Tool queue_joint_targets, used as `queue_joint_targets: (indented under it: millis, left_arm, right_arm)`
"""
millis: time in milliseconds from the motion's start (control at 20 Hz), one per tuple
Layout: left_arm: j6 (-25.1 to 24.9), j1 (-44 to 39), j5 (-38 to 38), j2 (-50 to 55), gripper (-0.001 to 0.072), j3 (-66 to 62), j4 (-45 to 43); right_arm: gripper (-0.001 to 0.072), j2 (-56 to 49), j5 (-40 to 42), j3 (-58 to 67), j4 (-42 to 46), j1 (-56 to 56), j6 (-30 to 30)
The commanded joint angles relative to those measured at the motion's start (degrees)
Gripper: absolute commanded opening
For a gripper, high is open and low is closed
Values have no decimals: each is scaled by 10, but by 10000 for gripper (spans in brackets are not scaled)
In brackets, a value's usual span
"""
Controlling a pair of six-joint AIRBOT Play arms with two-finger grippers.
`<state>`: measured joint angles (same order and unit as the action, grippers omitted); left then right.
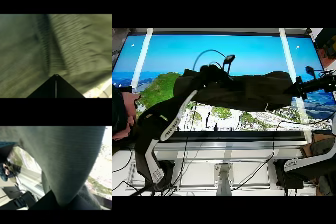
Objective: Fold the clothes and pants, and hang the long-sleeved shirts on hangers.
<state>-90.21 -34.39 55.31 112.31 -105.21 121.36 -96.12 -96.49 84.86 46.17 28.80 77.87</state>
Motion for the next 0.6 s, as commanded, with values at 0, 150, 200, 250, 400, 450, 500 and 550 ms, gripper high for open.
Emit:
queue_joint_targets:
  millis: [0,150,200,250,400,450,500,550]
  left_arm:
    - [15,-25,-27,37,6,0,2]
    - [16,-50,-70,42,5,0,1]
    - [16,-57,-80,44,5,0,2]
    - [16,-62,-88,47,5,0,2]
    - [16,-70,-93,57,5,0,2]
    - [18,-71,-94,62,5,0,2]
    - [18,-71,-94,66,5,0,2]
    - [18,-71,-97,69,5,0,2]
  right_arm:
    - [35,54,-6,0,-3,5,11]
    - [35,92,-12,0,-3,5,12]
    - [35,104,-13,0,-3,5,14]
    - [35,116,-15,0,-3,5,23]
    - [35,147,-16,0,-3,5,25]
    - [35,158,-16,0,-3,5,27]
    - [35,168,-14,0,-2,5,27]
    - [36,176,-12,0,-2,5,27]
